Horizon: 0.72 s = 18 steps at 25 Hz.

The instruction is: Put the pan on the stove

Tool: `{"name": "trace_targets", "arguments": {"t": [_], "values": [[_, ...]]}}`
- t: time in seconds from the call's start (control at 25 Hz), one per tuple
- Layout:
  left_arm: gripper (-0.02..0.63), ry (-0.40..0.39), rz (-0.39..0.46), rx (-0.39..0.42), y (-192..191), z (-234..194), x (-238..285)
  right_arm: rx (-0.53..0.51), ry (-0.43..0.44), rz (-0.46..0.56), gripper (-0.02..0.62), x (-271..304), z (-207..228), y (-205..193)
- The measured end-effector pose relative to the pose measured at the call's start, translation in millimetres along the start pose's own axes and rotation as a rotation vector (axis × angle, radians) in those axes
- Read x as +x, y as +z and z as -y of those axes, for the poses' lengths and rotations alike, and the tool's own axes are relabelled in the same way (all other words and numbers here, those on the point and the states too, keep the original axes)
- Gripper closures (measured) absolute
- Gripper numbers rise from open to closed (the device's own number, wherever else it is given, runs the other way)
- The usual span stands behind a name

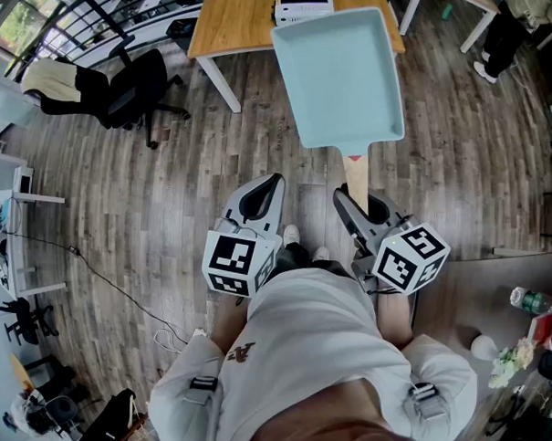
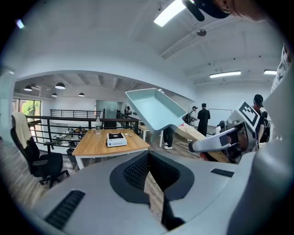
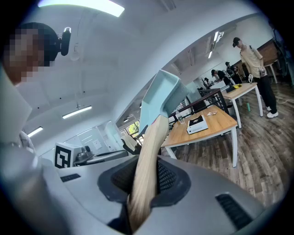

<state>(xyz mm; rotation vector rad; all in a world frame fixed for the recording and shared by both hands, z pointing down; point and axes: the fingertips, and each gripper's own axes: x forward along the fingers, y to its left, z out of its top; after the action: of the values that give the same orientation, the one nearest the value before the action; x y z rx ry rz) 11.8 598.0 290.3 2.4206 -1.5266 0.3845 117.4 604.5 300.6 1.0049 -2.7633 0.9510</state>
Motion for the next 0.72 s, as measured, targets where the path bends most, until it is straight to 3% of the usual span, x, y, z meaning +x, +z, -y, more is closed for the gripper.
{"name": "trace_targets", "arguments": {"t": [0.36, 0.72], "values": [[0.588, 0.02, -0.004, 0.013, 1, 21, -3, -0.011, 0.0, 0.01, 0.517, -17, 7, 3], [0.588, 0.009, -0.017, 0.004, 5, -10, 31, -0.006, 0.001, 0.005, 0.517, 21, 27, 21]]}}
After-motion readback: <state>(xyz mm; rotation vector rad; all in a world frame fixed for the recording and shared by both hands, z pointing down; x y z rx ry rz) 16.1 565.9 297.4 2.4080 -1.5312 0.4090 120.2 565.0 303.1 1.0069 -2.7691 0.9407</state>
